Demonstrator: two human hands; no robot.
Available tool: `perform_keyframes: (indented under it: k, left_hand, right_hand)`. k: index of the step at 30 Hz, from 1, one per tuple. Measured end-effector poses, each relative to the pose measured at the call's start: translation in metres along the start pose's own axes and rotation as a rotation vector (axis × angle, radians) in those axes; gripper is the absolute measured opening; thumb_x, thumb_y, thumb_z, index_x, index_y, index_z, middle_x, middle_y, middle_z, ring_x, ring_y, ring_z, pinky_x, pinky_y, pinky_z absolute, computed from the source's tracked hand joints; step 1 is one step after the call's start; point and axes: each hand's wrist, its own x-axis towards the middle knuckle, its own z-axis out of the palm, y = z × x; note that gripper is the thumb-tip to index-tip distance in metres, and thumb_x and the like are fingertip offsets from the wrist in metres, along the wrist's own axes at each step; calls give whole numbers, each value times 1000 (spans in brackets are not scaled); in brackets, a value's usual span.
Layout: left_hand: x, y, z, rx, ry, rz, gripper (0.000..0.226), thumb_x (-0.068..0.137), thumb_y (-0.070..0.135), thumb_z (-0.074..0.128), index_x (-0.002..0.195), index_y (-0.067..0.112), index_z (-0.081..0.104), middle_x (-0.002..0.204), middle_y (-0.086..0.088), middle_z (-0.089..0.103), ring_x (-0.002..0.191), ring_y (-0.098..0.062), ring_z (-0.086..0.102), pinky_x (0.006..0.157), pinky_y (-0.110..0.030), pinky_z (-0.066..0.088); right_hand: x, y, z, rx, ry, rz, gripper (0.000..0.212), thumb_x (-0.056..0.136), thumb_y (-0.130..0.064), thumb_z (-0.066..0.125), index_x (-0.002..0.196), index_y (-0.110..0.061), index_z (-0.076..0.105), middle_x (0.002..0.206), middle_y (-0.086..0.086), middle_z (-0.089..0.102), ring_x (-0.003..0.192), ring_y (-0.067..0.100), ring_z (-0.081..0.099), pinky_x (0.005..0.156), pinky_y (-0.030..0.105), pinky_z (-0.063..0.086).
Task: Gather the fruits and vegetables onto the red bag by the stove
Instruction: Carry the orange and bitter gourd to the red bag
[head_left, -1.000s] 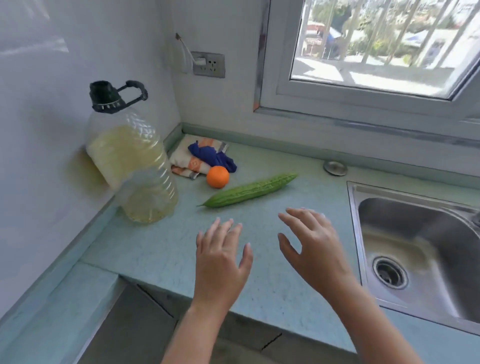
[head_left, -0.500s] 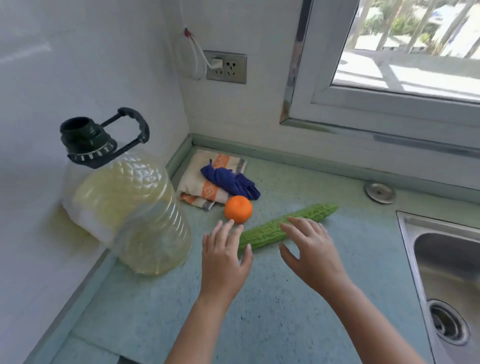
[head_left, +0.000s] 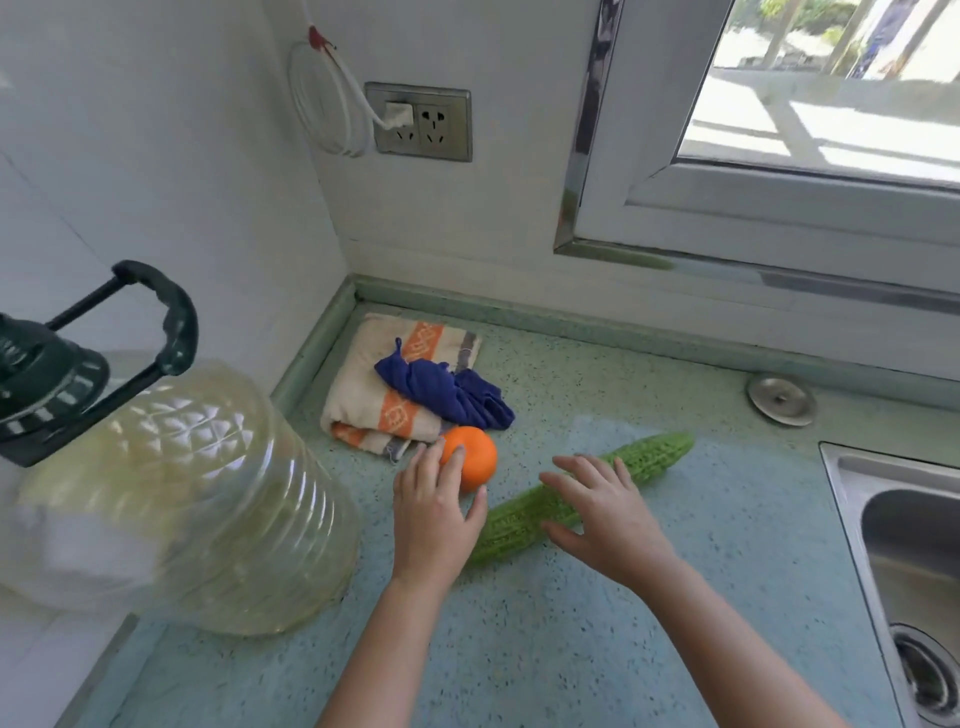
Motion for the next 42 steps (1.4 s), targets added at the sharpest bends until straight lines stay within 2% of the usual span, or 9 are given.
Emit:
perform_keyframes:
  k: [2, 5, 11, 17, 22, 26, 32, 42]
  left_hand:
    - [8, 0, 6, 7, 7, -5, 51, 73, 21, 75, 117, 3, 58, 124, -20, 55, 114, -41, 49, 93, -54, 40]
    - [18, 1, 14, 12, 4, 8, 53, 70, 21, 78, 116, 3, 59, 123, -20, 55, 112, -41, 50, 92, -53, 41]
    - [33, 2, 28, 42, 3, 38, 55, 66, 22, 81, 113, 3, 61, 121, -20, 56, 106, -41, 53, 86, -50, 45]
    - [36, -2, 37, 2, -5, 21, 58, 68, 21, 80, 119, 5, 57, 128, -21, 50, 111, -41, 49, 87, -47, 44]
    - [36, -1, 37, -73, 13, -13, 60, 66, 19, 81, 118, 5, 57, 125, -21, 50, 109, -39, 49, 84, -43, 44]
    - [30, 2, 31, -145, 36, -70, 60, 67, 20, 81, 119, 5, 57, 125, -19, 49, 111, -37, 47, 87, -40, 40]
    - [6, 16, 7, -273, 96, -130, 58, 71, 22, 78, 123, 13, 54, 130, -9, 44, 116, -26, 41, 89, -35, 39]
    - [-47, 40, -27, -347, 191, -186, 55, 73, 22, 76, 122, 14, 54, 131, -7, 43, 115, -25, 45, 88, -36, 44]
  right_hand:
    - [5, 6, 2, 18, -40, -10, 49, 72, -38, 71, 116, -19, 59, 120, 6, 59, 116, 30, 51, 96, 64, 30]
    - [9, 16, 5, 90, -131, -18, 51, 79, -40, 63, 125, -19, 52, 127, 5, 53, 123, 26, 43, 105, 55, 23]
    - [13, 26, 13, 115, -102, -71, 53, 75, -53, 43, 112, -19, 61, 108, 2, 64, 104, 24, 58, 93, 47, 40]
    - [15, 34, 14, 148, -129, -121, 52, 72, -54, 50, 113, -25, 60, 107, -3, 63, 103, 19, 56, 94, 41, 36]
    - [15, 41, 16, 103, -140, -195, 58, 64, -42, 75, 116, -25, 58, 106, -2, 63, 100, 20, 56, 91, 39, 40]
    - [16, 40, 17, 86, -131, -205, 57, 62, -39, 78, 114, -24, 59, 101, 0, 61, 95, 23, 56, 84, 37, 43]
    - [-3, 34, 19, 89, -95, -172, 56, 56, -39, 81, 104, -22, 60, 88, 3, 58, 78, 23, 54, 64, 33, 48]
    - [-51, 28, 15, 145, -92, -127, 52, 60, -36, 81, 105, -21, 61, 90, 3, 58, 73, 21, 57, 58, 24, 40]
